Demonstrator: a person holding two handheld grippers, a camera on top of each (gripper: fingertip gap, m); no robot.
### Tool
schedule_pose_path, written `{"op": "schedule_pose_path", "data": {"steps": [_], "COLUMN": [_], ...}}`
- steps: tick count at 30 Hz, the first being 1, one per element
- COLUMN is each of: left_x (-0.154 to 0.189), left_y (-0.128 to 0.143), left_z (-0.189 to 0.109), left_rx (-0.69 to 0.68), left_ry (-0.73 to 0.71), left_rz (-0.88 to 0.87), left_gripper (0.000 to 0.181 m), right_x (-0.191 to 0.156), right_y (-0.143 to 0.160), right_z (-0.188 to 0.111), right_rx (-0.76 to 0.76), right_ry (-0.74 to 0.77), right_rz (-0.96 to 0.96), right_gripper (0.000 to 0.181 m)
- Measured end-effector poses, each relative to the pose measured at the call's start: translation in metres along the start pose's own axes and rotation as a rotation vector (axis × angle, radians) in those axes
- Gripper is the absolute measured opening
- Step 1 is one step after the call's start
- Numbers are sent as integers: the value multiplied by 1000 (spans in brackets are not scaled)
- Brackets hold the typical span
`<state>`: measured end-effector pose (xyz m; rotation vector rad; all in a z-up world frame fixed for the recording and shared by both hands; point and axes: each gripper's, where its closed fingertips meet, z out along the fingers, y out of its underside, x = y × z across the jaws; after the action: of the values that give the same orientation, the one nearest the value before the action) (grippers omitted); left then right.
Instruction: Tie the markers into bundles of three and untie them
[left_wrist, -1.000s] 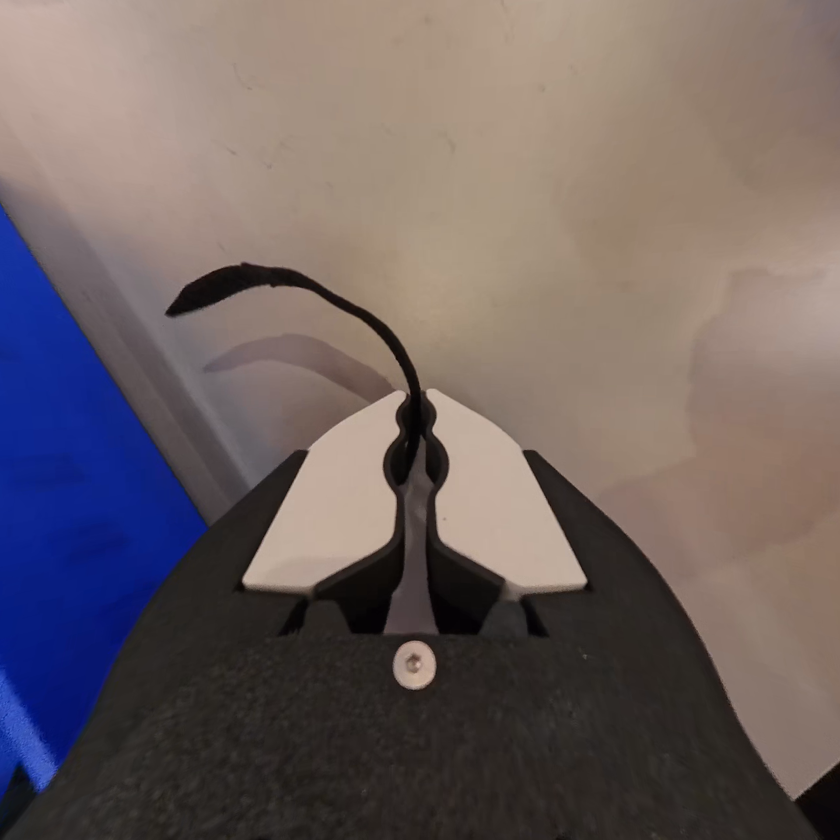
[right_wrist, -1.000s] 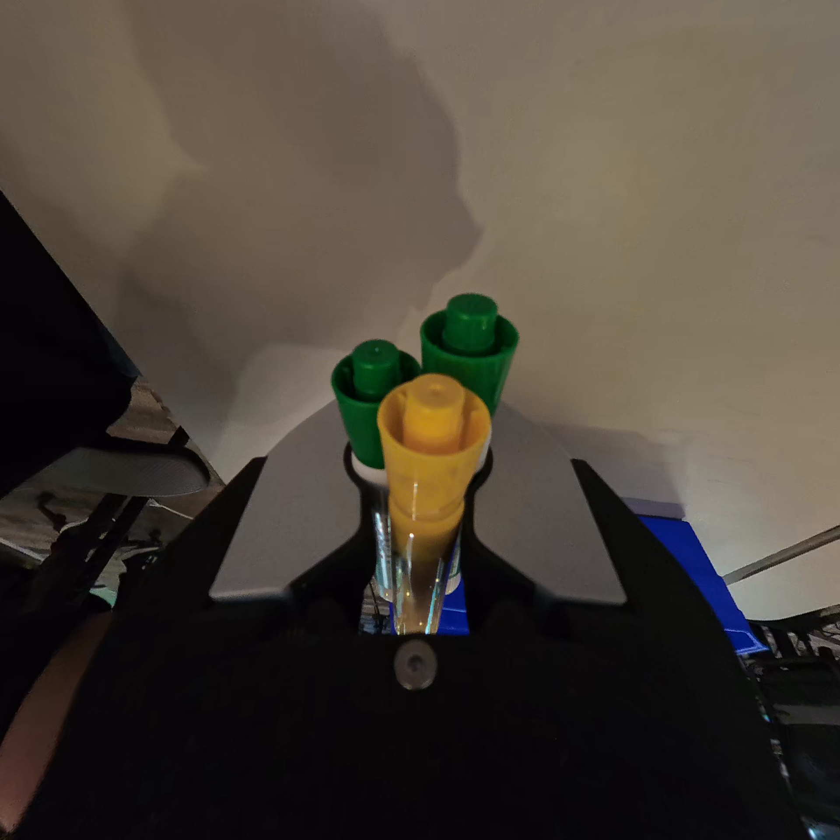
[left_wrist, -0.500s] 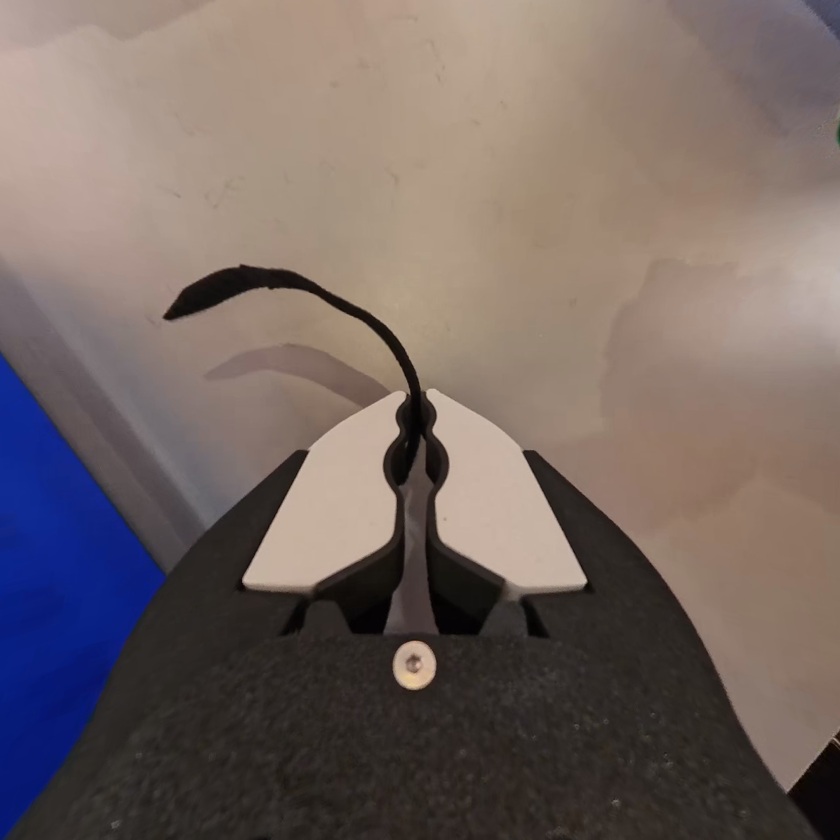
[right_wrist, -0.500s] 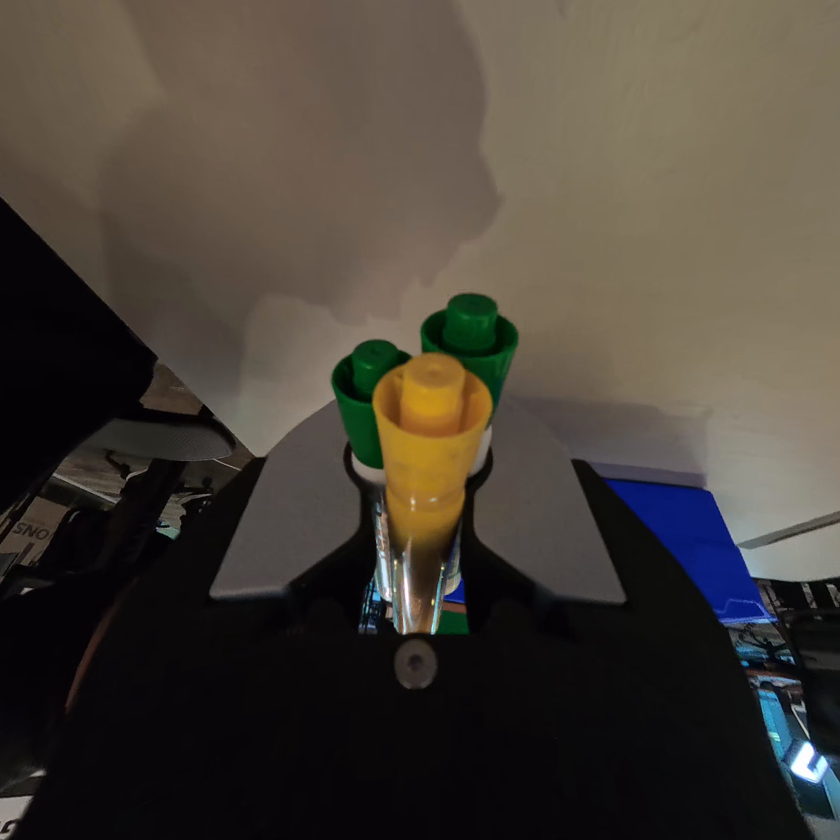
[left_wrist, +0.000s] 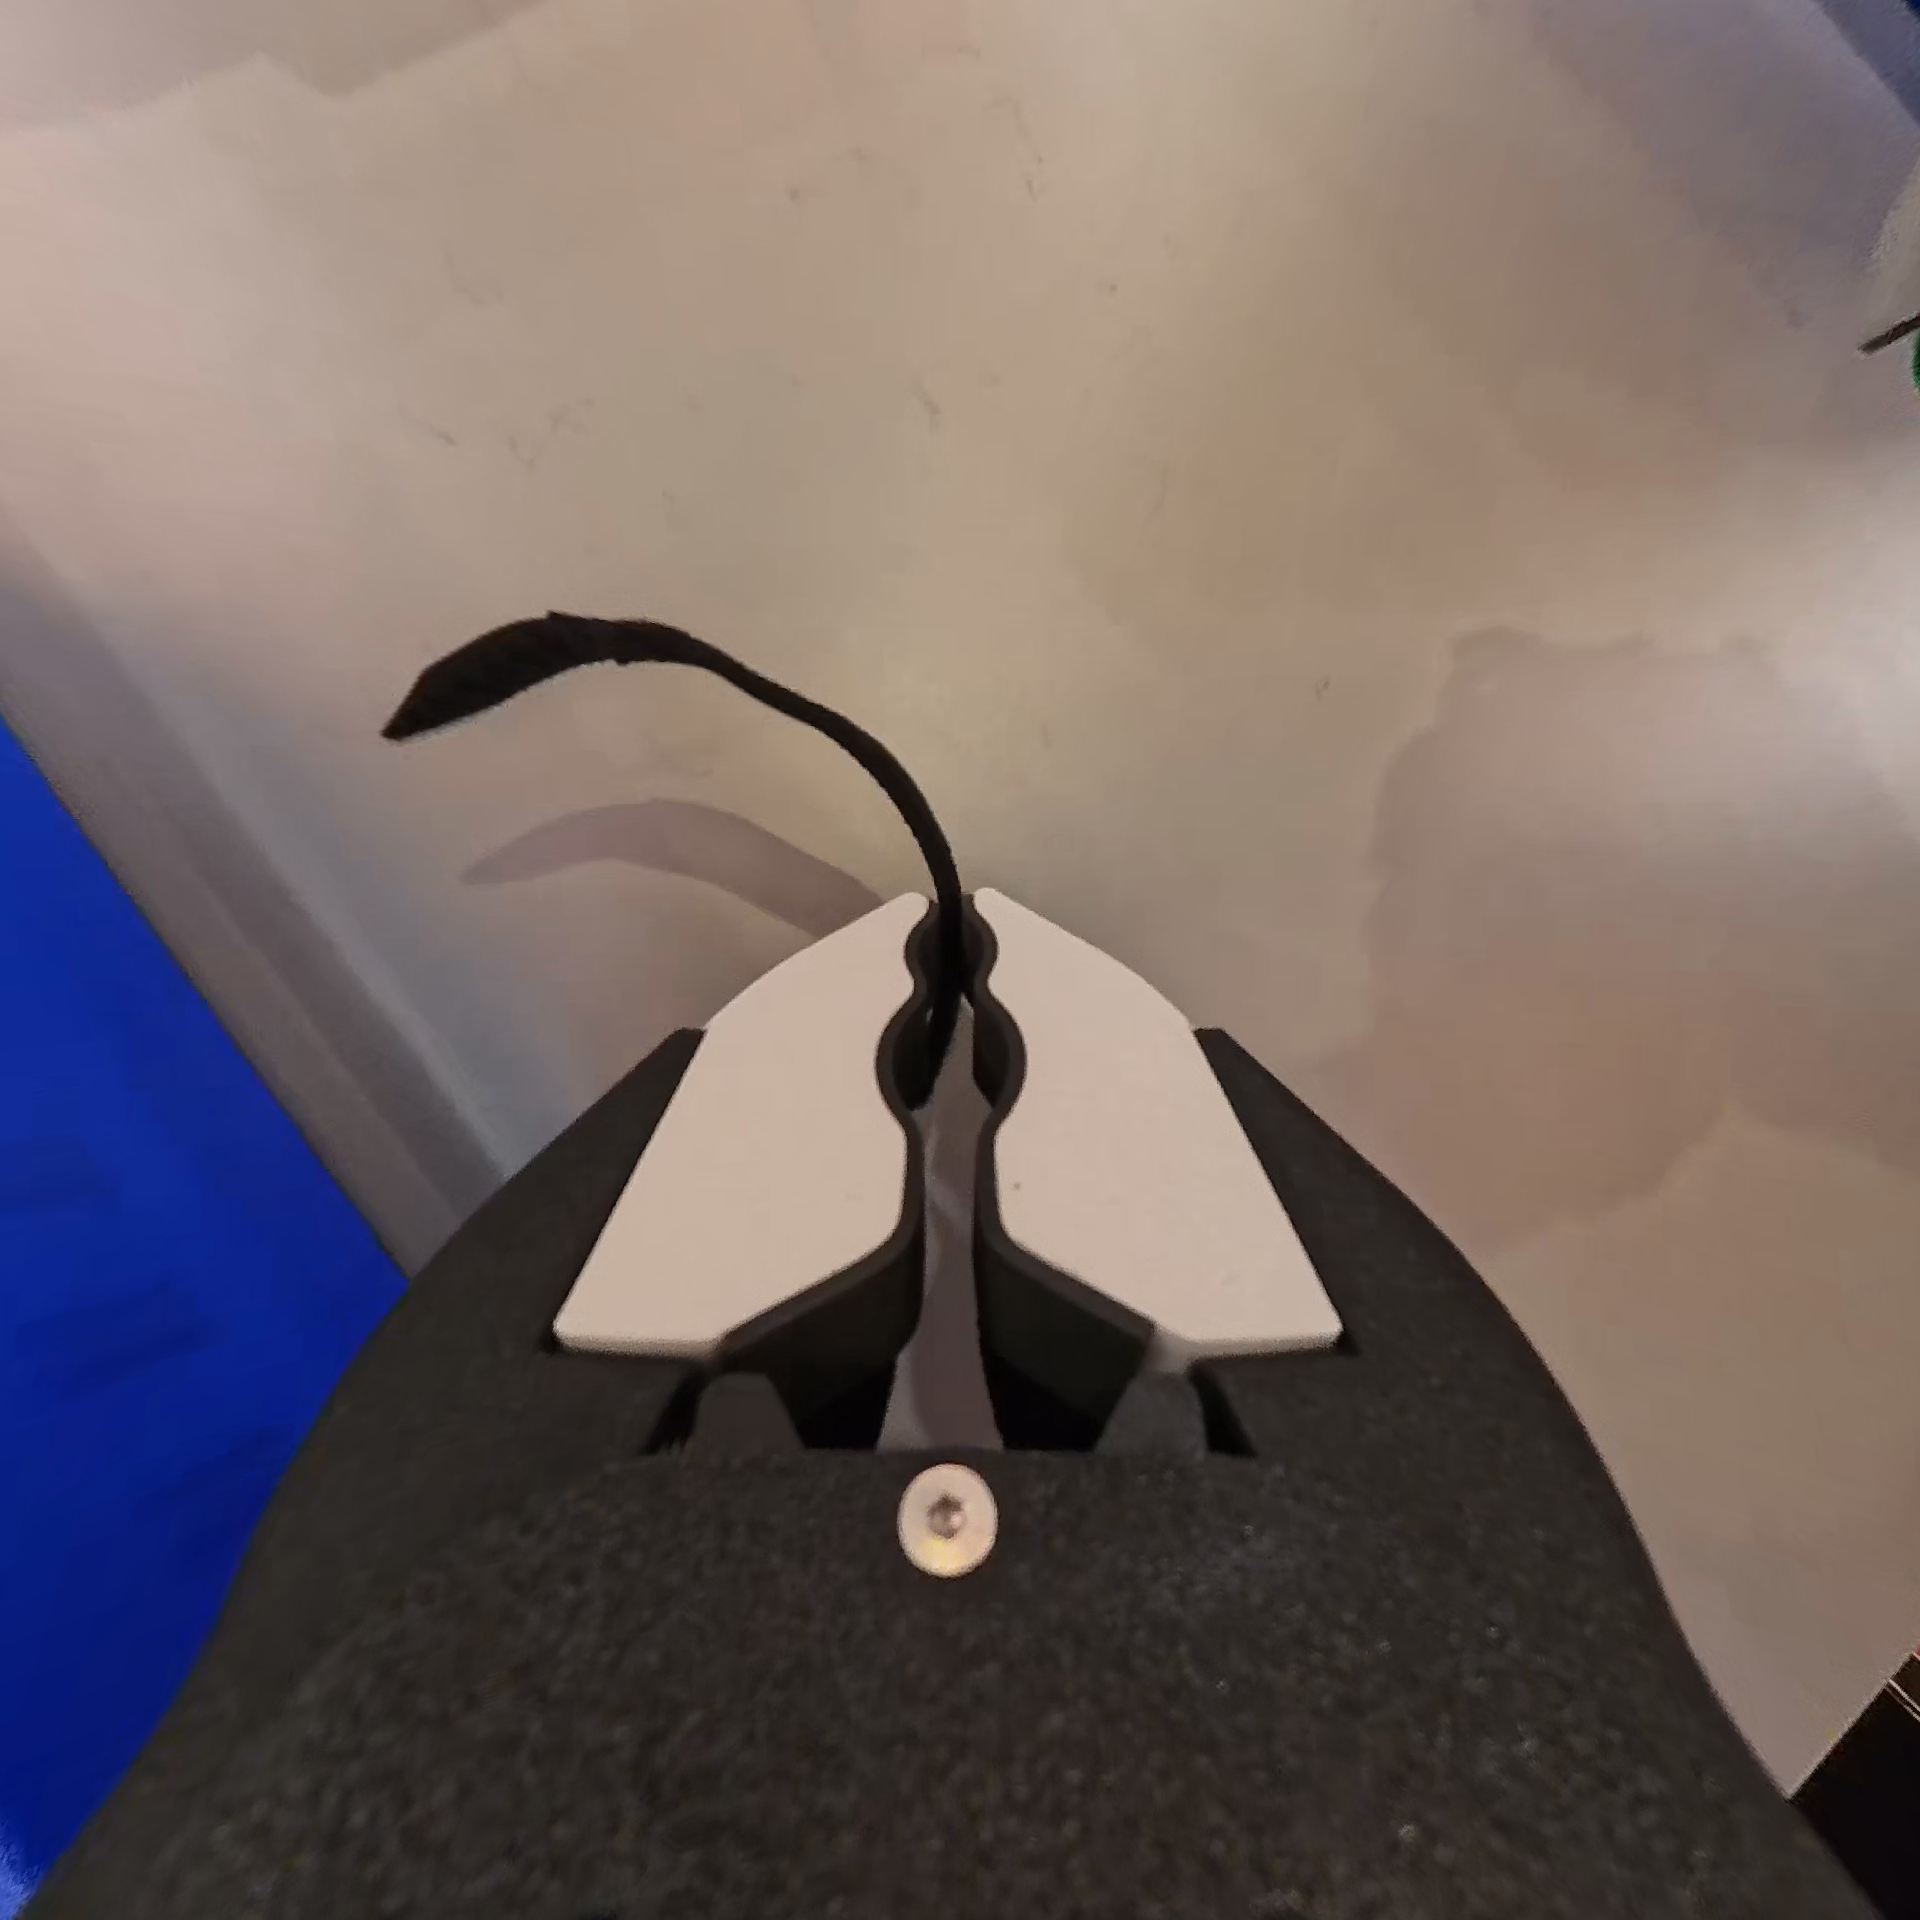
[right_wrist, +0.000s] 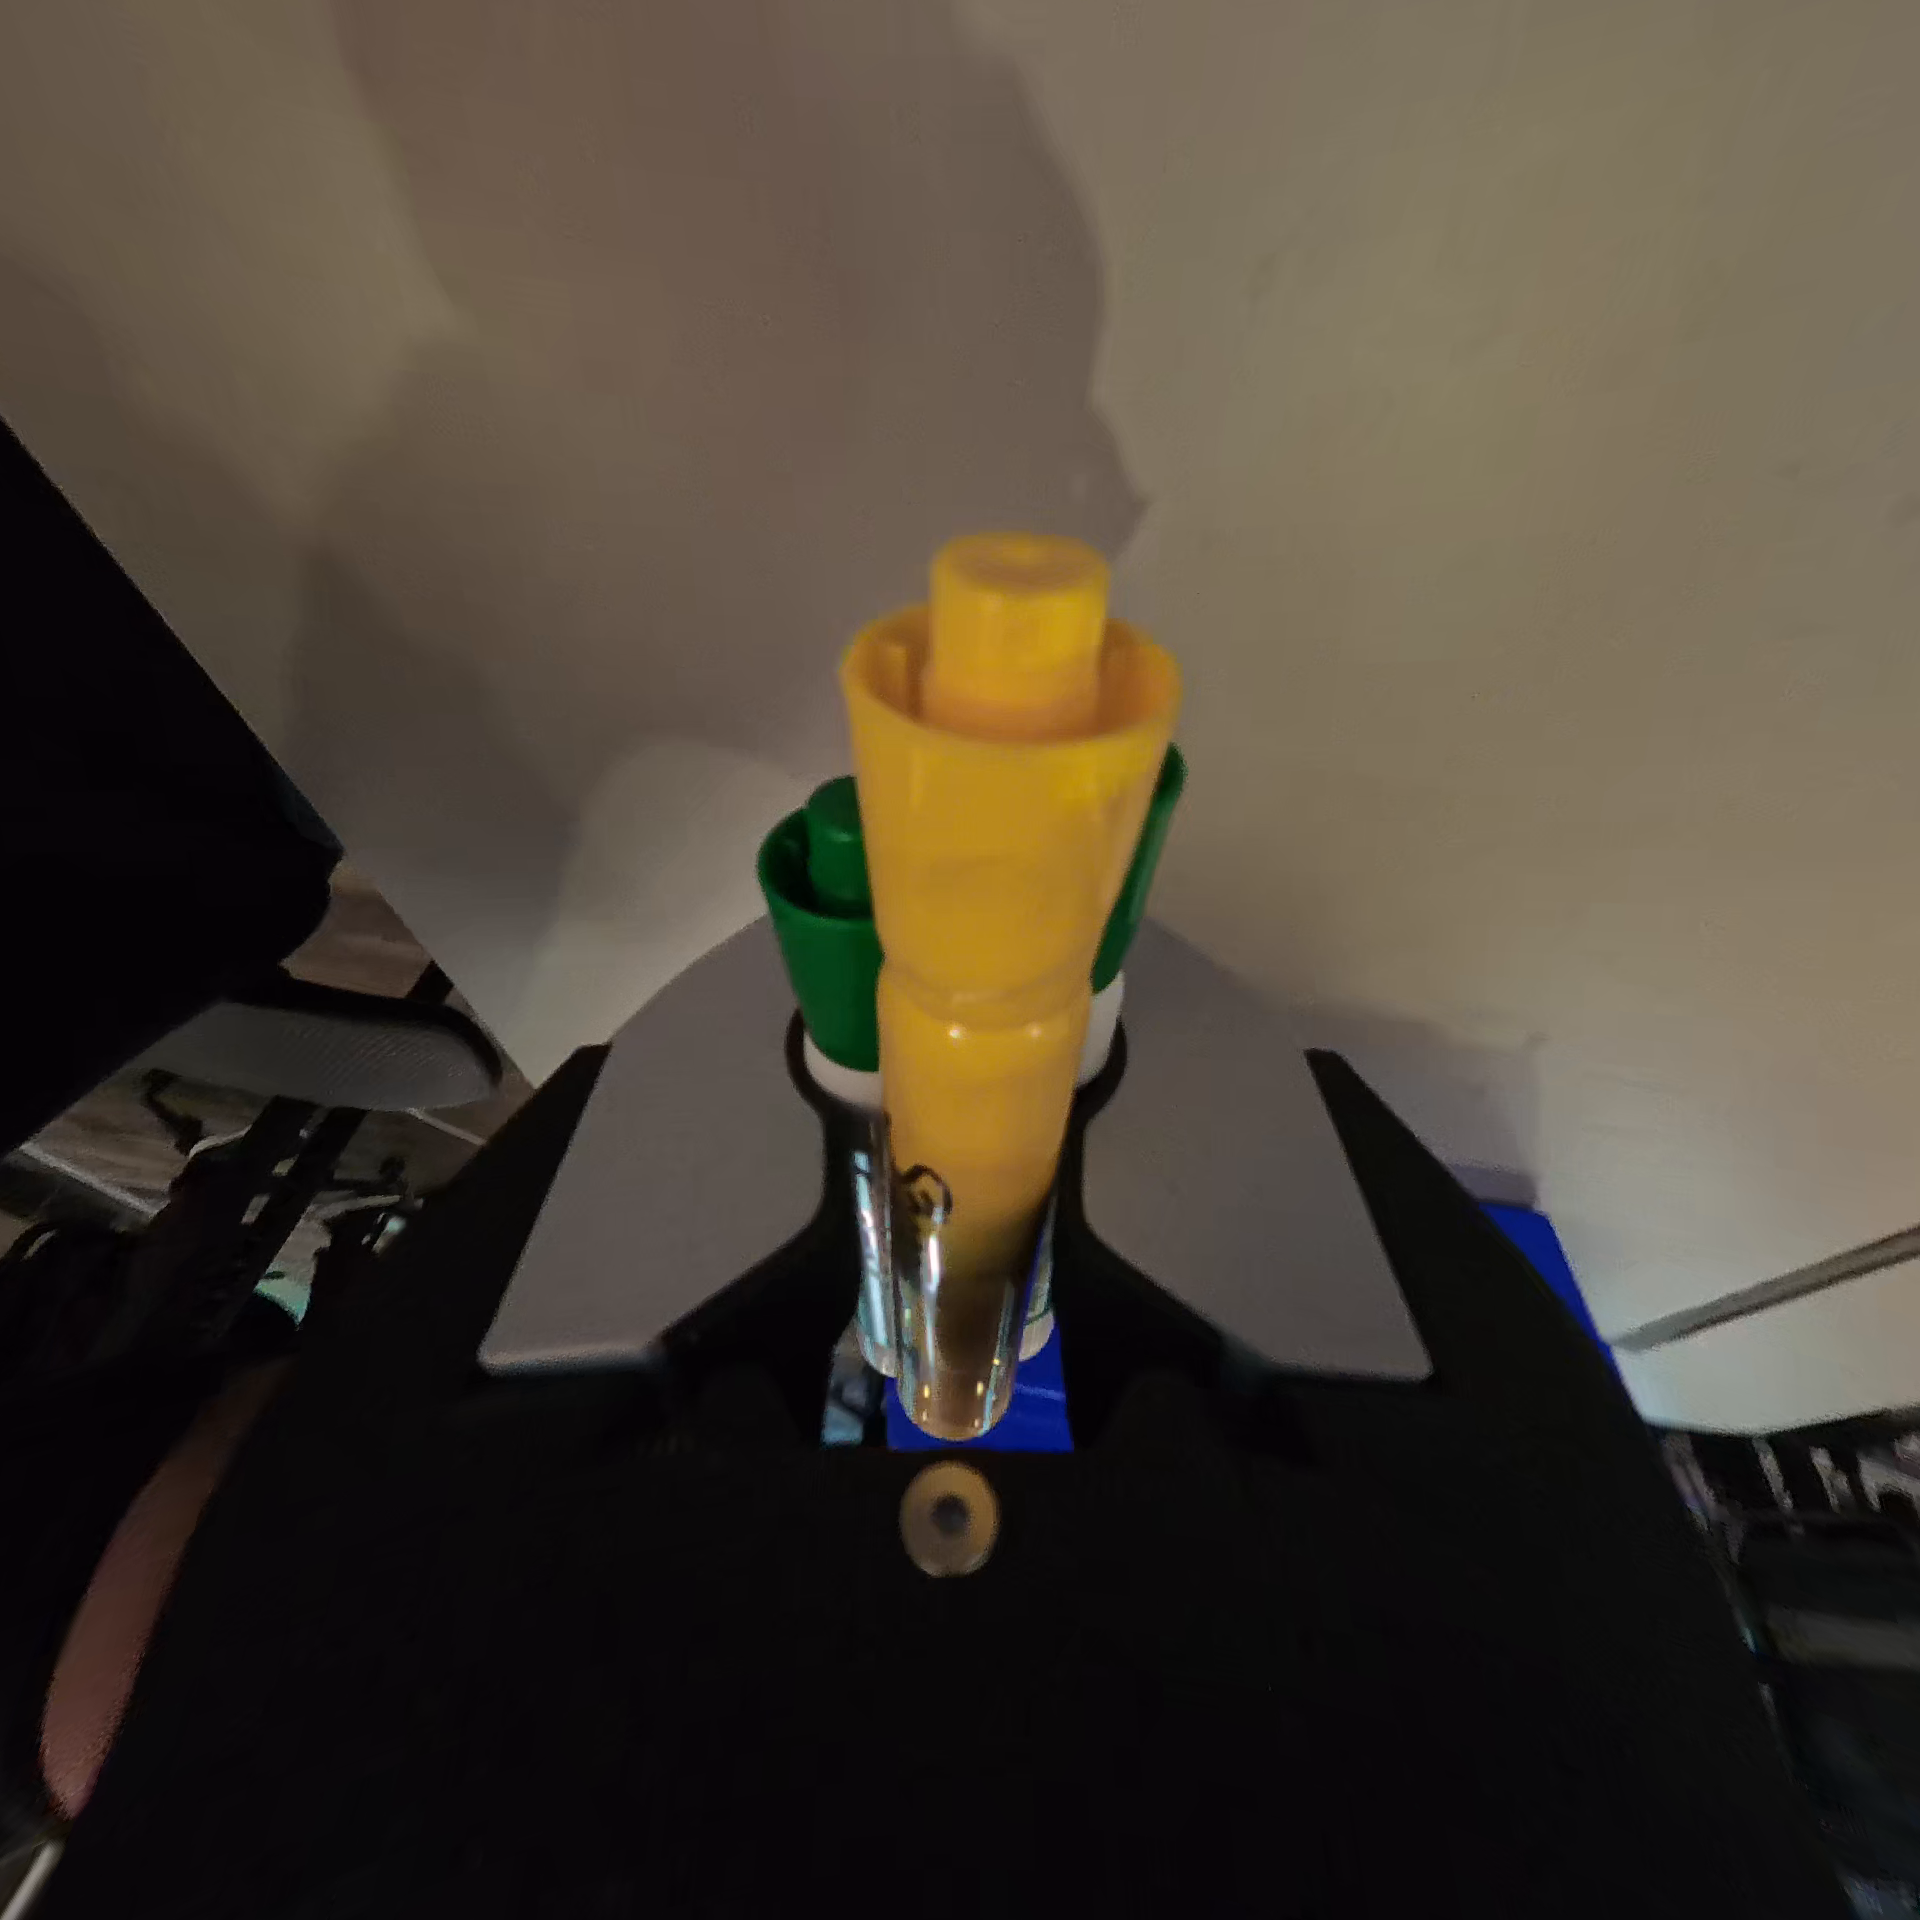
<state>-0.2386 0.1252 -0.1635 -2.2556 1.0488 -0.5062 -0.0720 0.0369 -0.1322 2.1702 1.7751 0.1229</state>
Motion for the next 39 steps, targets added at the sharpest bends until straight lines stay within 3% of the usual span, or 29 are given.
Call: {"op": "schedule_pose_path", "data": {"steps": [4,12,24,32,39], "left_x": [2,17,39,49,51], "left_y": [1,-7,-17,-12,-11], "left_z": [0,-1,-5,3,3], "left_rx": [-2,44,130,91,96], "left_ry": [5,100,253,290,392], "left_rz": [3,-9,-7,-4,-106], "left_gripper": [2,2,2,2,2], "right_x": [11,29,36,33,31], "right_y": [-16,-18,-31,-26,-22], "right_z": [0,0,4,8,9], "right_rx": [141,156,299,264,226], "right_ry": [38,142,88,68,65], "right_rz": [-32,-20,84,87,78], "right_gripper": [42,42,42,42,42]}}
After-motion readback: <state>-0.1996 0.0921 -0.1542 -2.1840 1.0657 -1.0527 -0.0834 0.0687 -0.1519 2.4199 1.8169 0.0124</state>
